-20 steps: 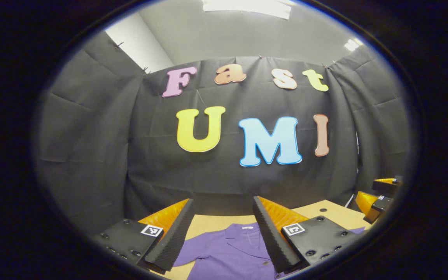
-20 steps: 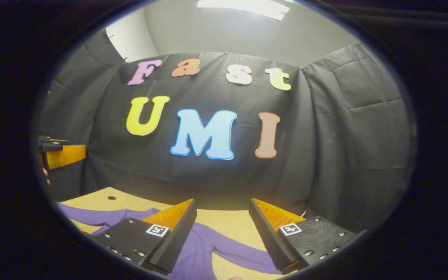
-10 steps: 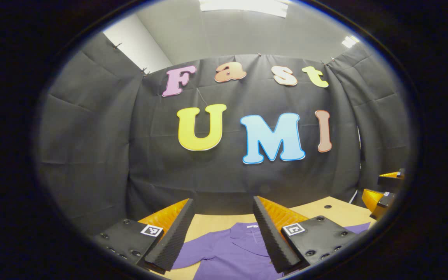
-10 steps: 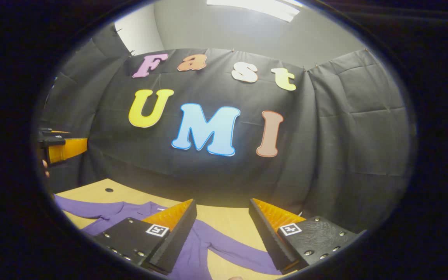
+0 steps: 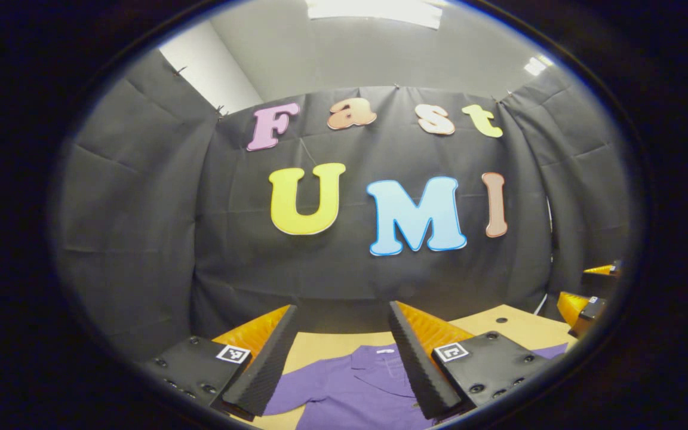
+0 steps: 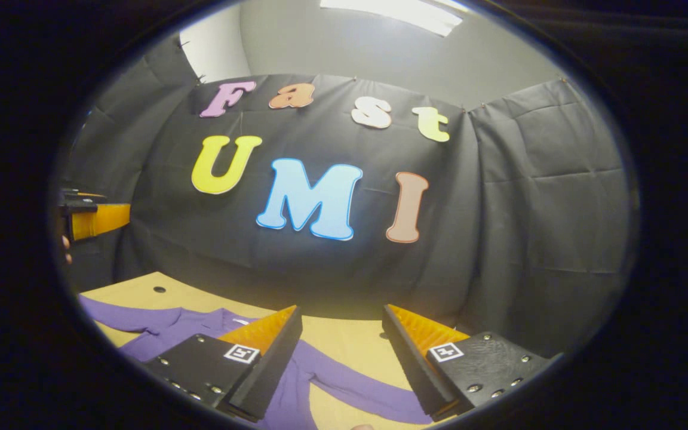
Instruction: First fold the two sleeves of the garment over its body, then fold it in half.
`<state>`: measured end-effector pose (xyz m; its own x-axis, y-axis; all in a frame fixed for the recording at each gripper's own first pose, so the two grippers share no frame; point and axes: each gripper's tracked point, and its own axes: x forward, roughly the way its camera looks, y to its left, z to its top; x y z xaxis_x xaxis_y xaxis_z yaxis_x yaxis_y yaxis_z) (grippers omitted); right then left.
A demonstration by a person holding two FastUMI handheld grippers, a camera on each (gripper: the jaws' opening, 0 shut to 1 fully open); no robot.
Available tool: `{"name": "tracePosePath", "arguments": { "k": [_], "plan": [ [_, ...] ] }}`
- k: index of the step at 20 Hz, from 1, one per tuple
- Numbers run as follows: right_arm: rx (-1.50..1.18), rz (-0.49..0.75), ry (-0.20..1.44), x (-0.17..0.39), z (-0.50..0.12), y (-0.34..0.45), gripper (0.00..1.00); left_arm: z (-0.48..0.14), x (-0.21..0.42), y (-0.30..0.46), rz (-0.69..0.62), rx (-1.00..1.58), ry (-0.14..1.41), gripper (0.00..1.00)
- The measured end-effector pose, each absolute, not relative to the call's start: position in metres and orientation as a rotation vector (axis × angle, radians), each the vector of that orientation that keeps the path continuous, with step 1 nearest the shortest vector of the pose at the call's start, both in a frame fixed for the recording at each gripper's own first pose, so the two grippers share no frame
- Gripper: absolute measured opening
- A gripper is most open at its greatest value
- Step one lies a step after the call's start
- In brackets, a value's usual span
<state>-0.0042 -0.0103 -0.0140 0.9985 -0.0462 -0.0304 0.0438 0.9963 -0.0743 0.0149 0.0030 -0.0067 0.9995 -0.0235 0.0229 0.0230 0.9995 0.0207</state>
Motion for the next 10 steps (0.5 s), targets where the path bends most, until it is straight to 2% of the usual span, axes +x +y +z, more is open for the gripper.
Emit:
{"name": "tracePosePath", "arguments": {
  "k": [7,10],
  "plan": [
    [-0.073,-0.103,0.085,-0.007,-0.036,-0.031,0.88,-0.006,0.015,-0.009,-0.059,0.021,-0.022,0.96],
    [-0.075,-0.141,0.117,-0.004,-0.05,-0.049,0.88,-0.009,0.017,-0.007,-0.05,0.016,-0.016,0.94]
  ]
}}
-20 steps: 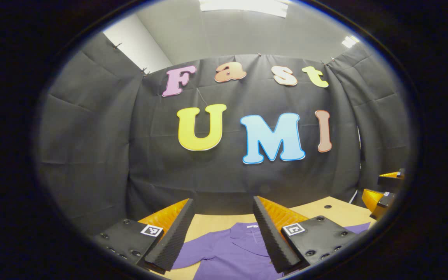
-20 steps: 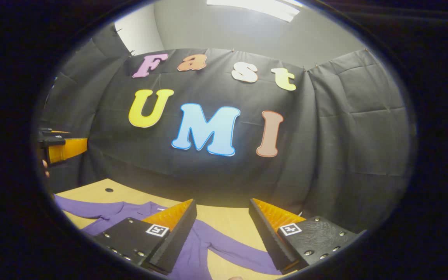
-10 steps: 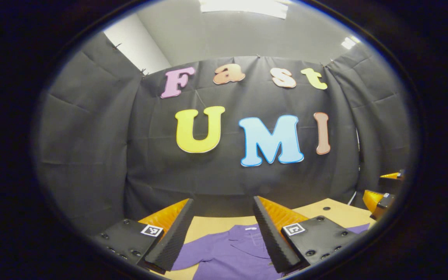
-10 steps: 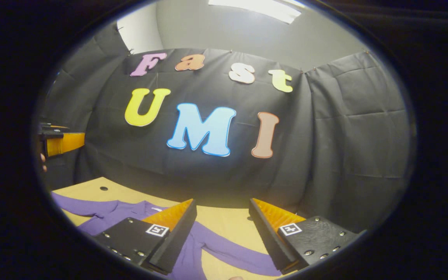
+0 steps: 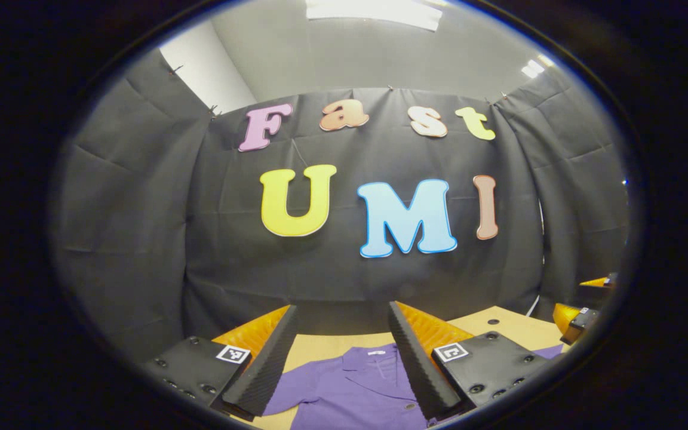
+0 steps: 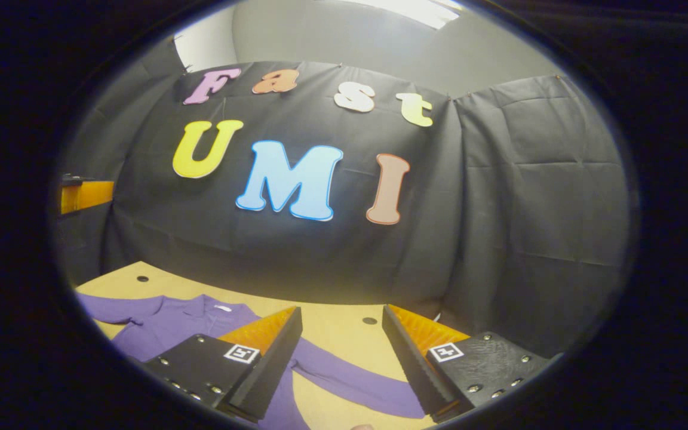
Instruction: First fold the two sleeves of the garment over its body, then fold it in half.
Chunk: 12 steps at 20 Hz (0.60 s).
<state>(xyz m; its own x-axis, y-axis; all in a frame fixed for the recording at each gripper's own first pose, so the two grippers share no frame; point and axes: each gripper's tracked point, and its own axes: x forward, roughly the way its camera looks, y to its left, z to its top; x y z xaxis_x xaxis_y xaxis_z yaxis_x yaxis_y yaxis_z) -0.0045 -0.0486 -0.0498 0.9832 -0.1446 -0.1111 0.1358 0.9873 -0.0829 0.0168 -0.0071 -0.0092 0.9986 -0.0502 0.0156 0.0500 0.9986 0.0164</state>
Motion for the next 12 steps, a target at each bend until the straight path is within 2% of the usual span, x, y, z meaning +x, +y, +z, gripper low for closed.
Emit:
{"name": "tracePosePath", "arguments": {
  "k": [5,12],
  "plan": [
    [-0.061,-0.229,0.219,-0.003,-0.089,-0.089,0.88,-0.014,0.02,-0.007,-0.04,0.009,-0.005,0.94],
    [0.056,-0.384,0.454,-0.02,-0.17,-0.142,0.88,-0.03,0.023,0.0,-0.012,0.022,0.034,0.94]
  ]
}}
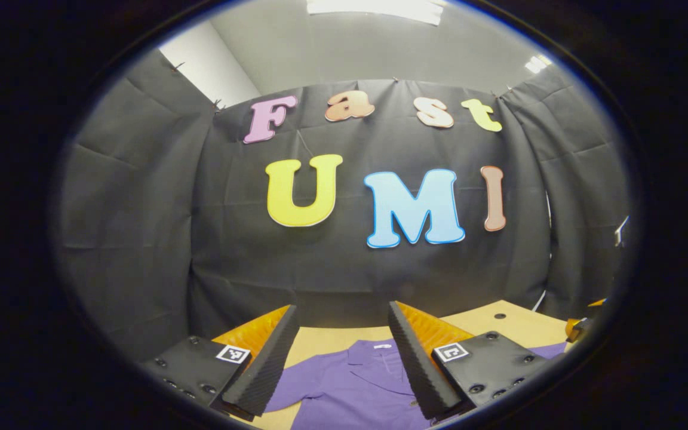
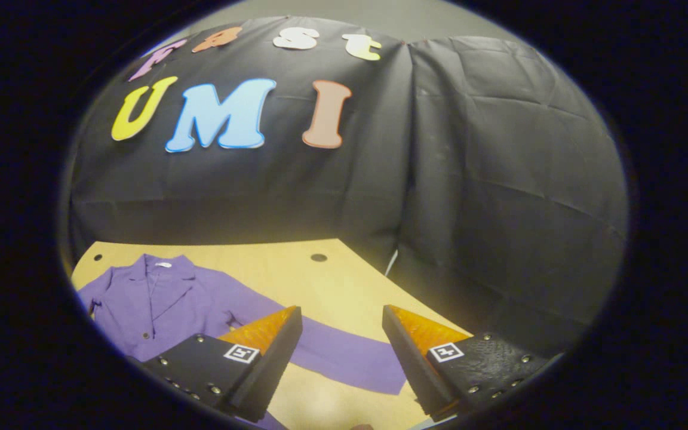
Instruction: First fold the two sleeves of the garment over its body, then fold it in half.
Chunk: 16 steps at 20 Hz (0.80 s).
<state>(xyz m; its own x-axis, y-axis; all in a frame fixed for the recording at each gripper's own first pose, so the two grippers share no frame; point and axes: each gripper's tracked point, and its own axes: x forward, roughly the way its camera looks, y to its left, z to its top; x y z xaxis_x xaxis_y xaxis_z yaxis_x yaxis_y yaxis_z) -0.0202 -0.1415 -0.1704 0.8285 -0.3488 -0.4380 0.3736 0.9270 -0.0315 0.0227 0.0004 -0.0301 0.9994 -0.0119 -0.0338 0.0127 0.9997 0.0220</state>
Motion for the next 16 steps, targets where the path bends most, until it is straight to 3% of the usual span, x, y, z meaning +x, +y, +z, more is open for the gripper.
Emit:
{"name": "tracePosePath", "arguments": {
  "k": [16],
  "plan": [
    [0.4,-0.609,0.851,-0.058,-0.329,-0.205,0.88,-0.05,0.016,0.014,0.007,0.065,0.085,0.94]
  ]
}}
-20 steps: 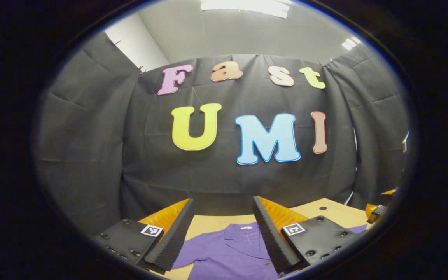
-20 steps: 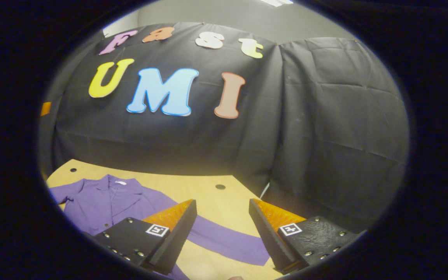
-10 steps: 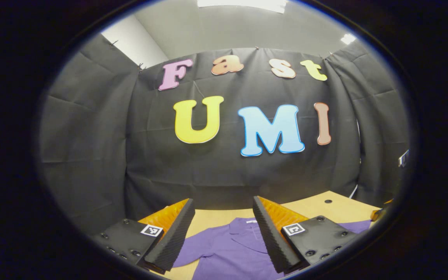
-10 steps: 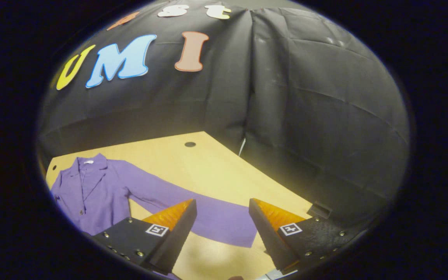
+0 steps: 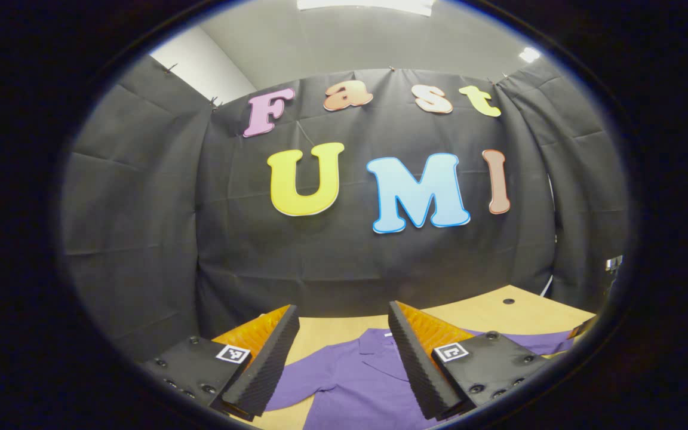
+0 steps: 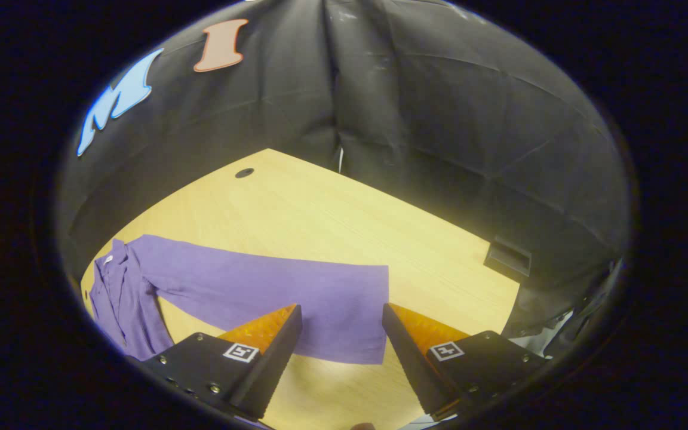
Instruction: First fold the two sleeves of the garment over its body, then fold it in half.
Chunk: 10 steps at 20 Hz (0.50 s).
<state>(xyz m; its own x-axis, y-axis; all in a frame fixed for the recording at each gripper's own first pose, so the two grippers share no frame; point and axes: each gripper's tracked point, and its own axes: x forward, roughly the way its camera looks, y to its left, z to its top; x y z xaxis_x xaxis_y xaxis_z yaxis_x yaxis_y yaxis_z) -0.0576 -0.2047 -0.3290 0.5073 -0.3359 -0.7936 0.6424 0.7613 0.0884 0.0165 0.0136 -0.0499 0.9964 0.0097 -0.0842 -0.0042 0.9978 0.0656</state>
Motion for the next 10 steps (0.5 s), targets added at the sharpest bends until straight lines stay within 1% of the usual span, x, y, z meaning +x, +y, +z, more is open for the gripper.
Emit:
{"name": "tracePosePath", "arguments": {
  "k": [5,7,10],
  "plan": [
    [0.436,-0.679,0.906,-0.06,-0.356,-0.216,0.88,-0.055,0.014,0.017,0.017,0.071,0.099,0.94],
    [0.451,-0.686,0.924,-0.062,-0.362,-0.217,0.88,-0.058,0.012,0.018,0.022,0.072,0.102,0.94],
    [0.43,-0.668,0.932,-0.063,-0.365,-0.211,0.91,-0.059,0.01,0.022,0.032,0.075,0.104,0.94]
  ]
}}
